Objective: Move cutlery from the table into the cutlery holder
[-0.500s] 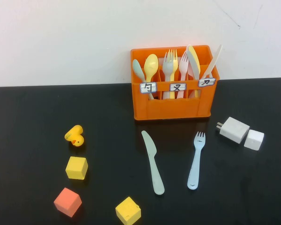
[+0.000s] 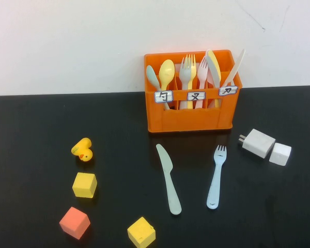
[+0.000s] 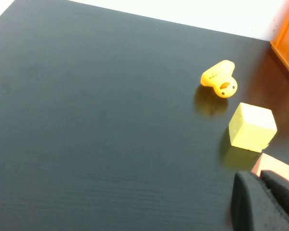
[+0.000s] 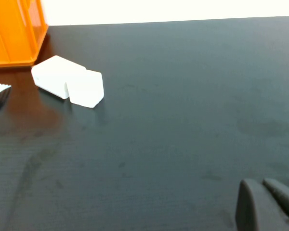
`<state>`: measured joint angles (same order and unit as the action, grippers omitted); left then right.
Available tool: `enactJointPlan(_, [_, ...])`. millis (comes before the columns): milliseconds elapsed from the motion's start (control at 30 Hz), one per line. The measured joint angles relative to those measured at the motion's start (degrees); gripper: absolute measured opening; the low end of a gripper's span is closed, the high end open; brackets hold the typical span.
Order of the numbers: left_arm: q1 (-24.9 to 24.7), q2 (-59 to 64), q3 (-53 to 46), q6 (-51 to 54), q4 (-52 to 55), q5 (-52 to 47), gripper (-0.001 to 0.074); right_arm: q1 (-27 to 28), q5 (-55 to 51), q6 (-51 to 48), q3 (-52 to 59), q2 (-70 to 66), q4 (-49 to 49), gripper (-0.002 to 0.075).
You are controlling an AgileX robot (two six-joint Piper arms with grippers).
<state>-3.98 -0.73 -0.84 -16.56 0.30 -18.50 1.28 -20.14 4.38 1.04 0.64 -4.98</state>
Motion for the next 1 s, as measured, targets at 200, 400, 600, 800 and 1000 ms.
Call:
enactJointPlan(200, [0.0,0.0,0.0,0.0,0.0,0.0,-0.0001,0.0,0.0,0.0,0.0,0.0,0.0,-0.0002])
enactJointPlan(400, [0.0,0.0,0.0,0.0,0.0,0.0,-0.0001,0.0,0.0,0.0,0.0,0.0,0.0,-0.0002])
enactJointPlan(600, [0.0,0.0,0.0,0.0,0.0,0.0,-0.0001,0.0,0.0,0.0,0.0,0.0,0.0,-0.0002])
enactJointPlan(800, [0.0,0.0,-0.1,0.0,0.1,1.5,-0.0001,0.0,0.2,0.0,0.0,0.0,-0.1,-0.0002])
enactJointPlan(1000, [0.0,0.0,-0.3,0.0,0.4,12.6,-0.0001,0.0,13.0,0.0,0.6,0.0,-0.8,-0.0002])
